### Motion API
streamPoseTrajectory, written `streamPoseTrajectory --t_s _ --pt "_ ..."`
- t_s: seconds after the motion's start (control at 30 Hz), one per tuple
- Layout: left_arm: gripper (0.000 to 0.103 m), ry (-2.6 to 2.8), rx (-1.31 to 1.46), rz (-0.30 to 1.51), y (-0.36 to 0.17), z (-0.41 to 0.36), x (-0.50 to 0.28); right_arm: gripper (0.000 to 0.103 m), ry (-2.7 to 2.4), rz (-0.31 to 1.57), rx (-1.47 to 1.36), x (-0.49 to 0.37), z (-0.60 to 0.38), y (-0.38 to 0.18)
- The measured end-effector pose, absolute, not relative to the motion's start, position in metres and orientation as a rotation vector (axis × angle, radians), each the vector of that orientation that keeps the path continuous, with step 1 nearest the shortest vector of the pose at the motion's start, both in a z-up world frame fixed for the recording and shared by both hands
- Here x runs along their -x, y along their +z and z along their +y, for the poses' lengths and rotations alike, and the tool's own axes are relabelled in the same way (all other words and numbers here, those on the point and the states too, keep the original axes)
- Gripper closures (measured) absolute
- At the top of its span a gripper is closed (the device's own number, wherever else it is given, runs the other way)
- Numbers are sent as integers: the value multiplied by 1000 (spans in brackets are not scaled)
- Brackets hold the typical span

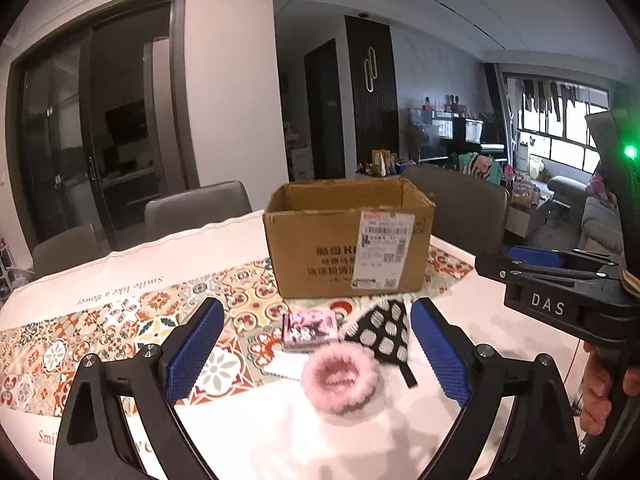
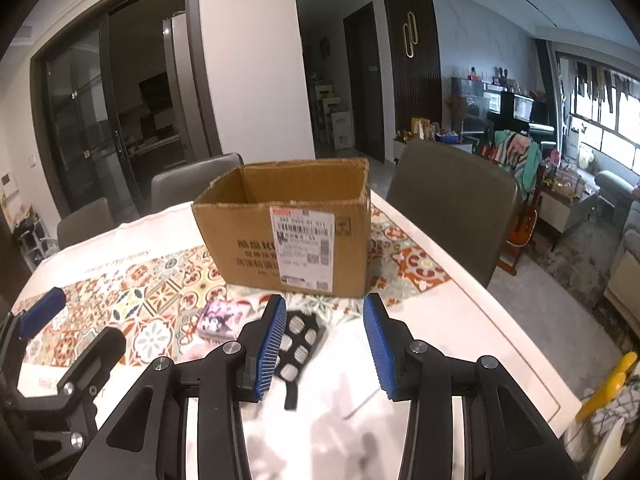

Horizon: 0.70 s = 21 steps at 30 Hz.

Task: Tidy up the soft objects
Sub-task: 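Move both tools back toward the scrunchie and white cloth on the table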

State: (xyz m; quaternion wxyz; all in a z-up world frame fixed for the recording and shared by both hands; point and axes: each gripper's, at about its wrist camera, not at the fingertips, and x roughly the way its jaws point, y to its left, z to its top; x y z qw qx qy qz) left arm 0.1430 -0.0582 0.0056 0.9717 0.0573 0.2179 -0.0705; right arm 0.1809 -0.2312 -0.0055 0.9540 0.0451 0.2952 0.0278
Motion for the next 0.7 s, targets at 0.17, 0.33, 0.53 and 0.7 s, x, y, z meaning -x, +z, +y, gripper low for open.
streamPoseTrajectory --t_s 0.17,0.33,0.53,0.7 --pt "7 -153 -106 478 -10 -62 -138 61 51 636 -76 -173 -237 -24" --pt "7 -156 -80 540 -30 -64 -140 61 50 683 -77 -173 -240 -42" --pt "7 -146 -48 629 -53 -63 -151 61 46 727 -44 -175 -237 -61" --pt "7 -134 -37 674 -69 -63 -161 61 73 767 -32 -183 -234 -78"
